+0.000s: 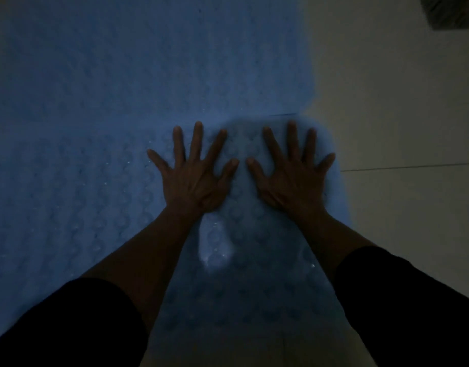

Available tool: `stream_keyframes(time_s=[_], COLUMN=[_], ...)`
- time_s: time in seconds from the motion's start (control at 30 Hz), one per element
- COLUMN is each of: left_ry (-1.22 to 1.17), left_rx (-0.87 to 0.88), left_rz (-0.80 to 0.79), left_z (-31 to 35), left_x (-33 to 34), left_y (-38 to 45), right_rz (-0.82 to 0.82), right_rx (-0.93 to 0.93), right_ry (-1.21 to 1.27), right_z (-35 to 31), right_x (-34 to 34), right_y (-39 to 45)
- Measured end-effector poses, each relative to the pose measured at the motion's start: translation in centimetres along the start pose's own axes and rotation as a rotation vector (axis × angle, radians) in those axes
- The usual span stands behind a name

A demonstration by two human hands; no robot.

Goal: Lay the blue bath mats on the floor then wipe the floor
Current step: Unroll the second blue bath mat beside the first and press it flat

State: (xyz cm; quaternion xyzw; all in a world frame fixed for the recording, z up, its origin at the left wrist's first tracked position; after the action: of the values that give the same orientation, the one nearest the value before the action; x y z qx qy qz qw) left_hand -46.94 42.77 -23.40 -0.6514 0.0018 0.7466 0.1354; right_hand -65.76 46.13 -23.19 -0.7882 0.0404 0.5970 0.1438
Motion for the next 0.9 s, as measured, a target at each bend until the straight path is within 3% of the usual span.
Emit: stream_keyframes(time_s=[0.23, 0.37, 0.7, 0.9], left_ry=[0.027, 0.118, 0.084, 0.102], left_rx=[-0.024, 0.020, -0.014, -0.001], left_rz=[-0.012, 0.088, -0.034, 0.049], left_z=[0.32, 0.50, 0.41, 0.52], left_x=[-0.19, -0.47, -0.48, -0.34], left_y=[0.17, -0.10, 0.54, 0.07], right_rz=[0.024, 0.030, 0.007, 0.053], right_rx=[0.013, 0.006, 0.018, 0.016], right_ry=[-0.035, -0.053, -0.070, -0.051], right_z=[-0.02, -0.20, -0.25, -0.08], right_x=[0.17, -0.06, -0.48, -0.09], right_y=[0.12, 0.07, 0.17, 0.24])
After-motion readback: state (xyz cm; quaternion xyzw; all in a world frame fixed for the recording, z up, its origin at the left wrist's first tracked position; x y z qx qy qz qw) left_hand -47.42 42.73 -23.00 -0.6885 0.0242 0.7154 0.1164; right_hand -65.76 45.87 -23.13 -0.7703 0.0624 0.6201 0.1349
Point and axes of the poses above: each hand's wrist, its own y-axis towards the middle knuckle, its own x-axis out of the palm, z = x × y, the point moved 5 cm from there along y, towards the middle knuckle
